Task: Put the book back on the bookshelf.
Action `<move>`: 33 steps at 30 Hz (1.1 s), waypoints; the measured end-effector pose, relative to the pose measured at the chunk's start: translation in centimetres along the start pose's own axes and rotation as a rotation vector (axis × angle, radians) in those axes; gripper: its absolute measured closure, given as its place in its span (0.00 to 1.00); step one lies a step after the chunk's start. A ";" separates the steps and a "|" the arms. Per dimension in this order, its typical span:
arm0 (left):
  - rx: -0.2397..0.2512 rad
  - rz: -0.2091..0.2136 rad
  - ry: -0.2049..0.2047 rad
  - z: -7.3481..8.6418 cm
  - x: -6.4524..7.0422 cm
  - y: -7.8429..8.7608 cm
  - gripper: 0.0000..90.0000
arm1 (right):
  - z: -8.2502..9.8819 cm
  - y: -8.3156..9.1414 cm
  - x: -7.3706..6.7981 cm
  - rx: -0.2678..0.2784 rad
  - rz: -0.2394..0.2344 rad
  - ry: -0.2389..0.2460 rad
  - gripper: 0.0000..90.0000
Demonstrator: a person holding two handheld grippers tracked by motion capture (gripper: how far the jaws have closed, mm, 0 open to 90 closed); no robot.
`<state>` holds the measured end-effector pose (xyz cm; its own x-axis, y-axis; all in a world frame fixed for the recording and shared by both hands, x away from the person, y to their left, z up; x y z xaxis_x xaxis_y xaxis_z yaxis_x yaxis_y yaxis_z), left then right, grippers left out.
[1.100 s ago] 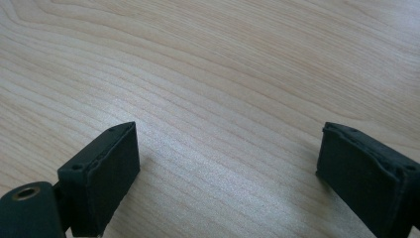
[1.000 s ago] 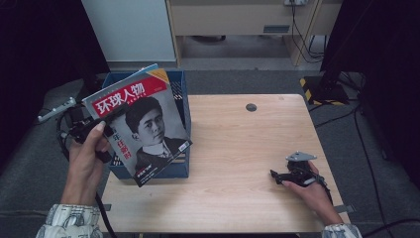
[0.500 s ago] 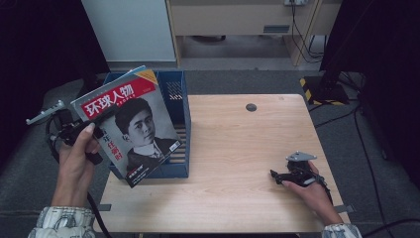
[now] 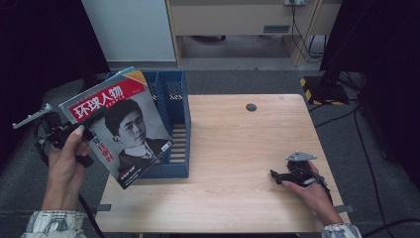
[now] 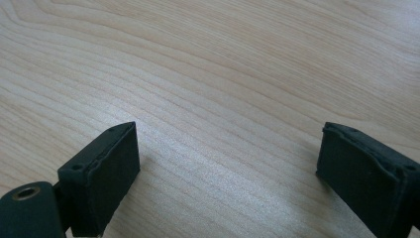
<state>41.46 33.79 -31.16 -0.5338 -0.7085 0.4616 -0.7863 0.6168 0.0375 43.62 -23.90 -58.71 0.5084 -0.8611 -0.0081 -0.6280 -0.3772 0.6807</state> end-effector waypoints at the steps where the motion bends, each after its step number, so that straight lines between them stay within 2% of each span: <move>1: 0.001 -0.001 0.000 -0.1 -0.1 0.1 0.96 | 0.0 0.0 0.0 0.000 0.000 -0.001 0.11; 26: 0.010 -0.036 -0.005 -0.4 -1.1 1.5 0.96 | 0.0 0.0 0.0 0.000 0.000 -0.001 0.11; 33: 0.029 -0.067 -0.009 -0.8 -1.3 2.4 0.96 | 0.0 0.0 0.0 0.000 0.000 -0.001 0.11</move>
<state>40.50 36.44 -30.91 -0.4819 -0.7511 0.4512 -0.8290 0.5576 0.0428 43.62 -23.91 -58.71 0.5080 -0.8613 -0.0085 -0.6280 -0.3771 0.6807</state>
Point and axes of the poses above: each handheld gripper's, and its own axes: y roughly backward along the jaws, z roughly out of its underside, x roughly to its right, the point moved 7 cm from there along -y, roughly forward along the jaws, and after that the axes turned 1 degree about x, right-handed, at the moved point
